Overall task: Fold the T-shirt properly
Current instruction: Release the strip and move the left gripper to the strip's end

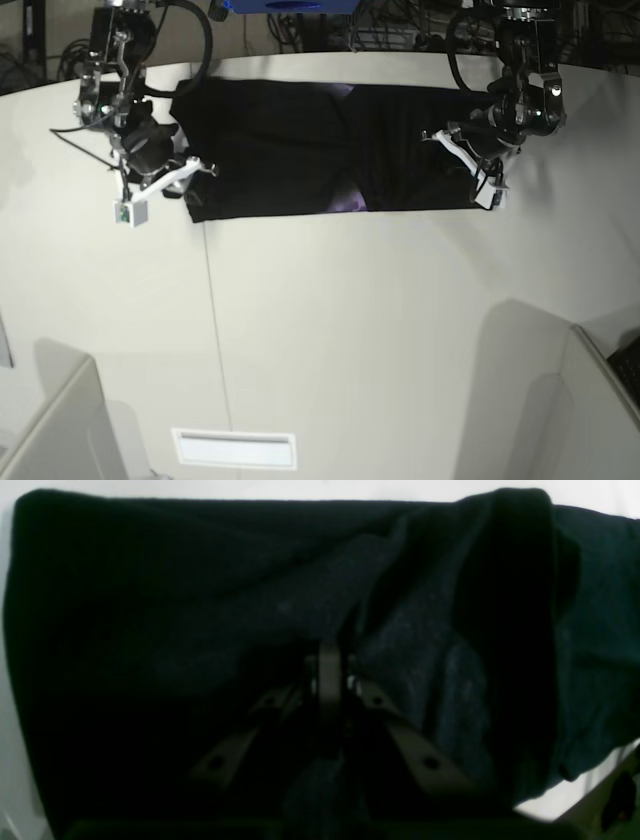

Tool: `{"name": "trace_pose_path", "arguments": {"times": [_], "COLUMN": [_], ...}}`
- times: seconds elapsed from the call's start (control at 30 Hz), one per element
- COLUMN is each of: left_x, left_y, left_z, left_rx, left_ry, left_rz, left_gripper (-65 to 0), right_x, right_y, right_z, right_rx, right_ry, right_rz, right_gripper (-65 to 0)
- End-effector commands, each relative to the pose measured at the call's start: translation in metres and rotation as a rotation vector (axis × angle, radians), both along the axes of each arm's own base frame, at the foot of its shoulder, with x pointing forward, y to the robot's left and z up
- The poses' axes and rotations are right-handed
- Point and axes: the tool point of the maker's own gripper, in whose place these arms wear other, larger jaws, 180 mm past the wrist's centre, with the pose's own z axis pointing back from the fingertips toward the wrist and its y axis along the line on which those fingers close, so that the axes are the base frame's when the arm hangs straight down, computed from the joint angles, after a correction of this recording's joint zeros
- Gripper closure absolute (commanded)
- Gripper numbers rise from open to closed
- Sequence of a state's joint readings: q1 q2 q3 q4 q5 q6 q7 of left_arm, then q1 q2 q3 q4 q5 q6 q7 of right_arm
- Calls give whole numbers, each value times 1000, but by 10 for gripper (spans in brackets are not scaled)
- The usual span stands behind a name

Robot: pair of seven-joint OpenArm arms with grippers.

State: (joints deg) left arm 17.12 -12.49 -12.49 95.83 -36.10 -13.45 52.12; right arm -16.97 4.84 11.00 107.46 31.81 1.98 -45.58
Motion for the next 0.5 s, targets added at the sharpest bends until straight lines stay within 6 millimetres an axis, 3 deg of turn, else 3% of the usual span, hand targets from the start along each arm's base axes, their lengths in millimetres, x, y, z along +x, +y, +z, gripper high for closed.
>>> {"name": "trace_pose_path", "arguments": {"times": [0.0,0.07,0.2,0.33,0.47], "left_x": [-16,-15,-1,15,21], "left_y": [18,17,11,3,10], "left_z": [-13,-13,9,43,65], "left_rx": [89,86,92,106,128], "left_ry": [90,87,10,-96,-160], "left_rz": [9,8,-7,-39,-23], "left_gripper": [0,0,0,0,0], "right_x": [10,11,8,7,-5], "right_y": [-4,-2,-2,-22,-42], "right_z": [11,12,18,28,7], "right_rx": [-2,4,107,210,295], "right_ry": [-43,-17,7,-9,129], "right_rz": [-6,19,25,48,38], "right_gripper": [-243,-272,-426,-428,-429]}}
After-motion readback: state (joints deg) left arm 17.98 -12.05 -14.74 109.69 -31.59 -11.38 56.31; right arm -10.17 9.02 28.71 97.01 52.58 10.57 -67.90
